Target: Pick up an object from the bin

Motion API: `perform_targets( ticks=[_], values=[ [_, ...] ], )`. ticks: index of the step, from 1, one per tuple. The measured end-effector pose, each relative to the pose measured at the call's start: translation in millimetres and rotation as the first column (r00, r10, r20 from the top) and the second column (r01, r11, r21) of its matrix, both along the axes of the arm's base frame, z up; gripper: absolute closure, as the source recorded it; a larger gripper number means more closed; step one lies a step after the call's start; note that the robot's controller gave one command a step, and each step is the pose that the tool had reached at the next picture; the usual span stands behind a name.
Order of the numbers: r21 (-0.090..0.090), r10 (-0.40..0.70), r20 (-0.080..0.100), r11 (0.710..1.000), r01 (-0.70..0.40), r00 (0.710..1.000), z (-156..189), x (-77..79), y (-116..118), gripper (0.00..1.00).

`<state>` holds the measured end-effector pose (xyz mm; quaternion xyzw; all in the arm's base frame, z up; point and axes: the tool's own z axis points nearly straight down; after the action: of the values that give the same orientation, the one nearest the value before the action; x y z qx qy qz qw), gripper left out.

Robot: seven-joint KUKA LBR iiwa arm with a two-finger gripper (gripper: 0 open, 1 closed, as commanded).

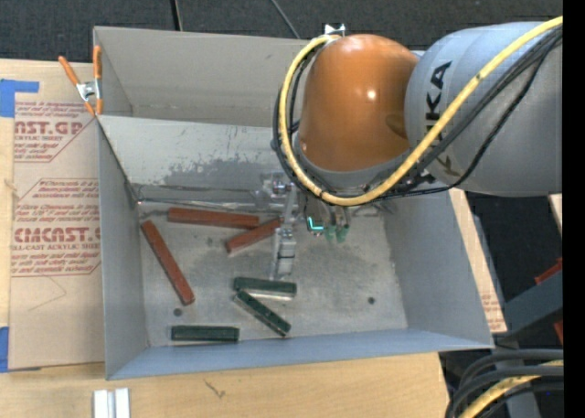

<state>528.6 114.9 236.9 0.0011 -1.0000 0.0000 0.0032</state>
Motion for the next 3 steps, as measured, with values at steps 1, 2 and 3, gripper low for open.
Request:
perform_targets(
  ticks=[1, 2, 3],
  values=[
    [0.001, -0.002, 0.008, 1.000, 0.002, 1.000, 4, 1.6, -1, 0.00],
    [0.002, -0.085, 0.011, 0.996, 0.085, 0.996, -50, -7.1, -10, 0.00],
    [-0.002, -0.188, 0.002, 0.982, 0.188, 0.982, -79, -28.4, -28, 0.00]
  ],
)
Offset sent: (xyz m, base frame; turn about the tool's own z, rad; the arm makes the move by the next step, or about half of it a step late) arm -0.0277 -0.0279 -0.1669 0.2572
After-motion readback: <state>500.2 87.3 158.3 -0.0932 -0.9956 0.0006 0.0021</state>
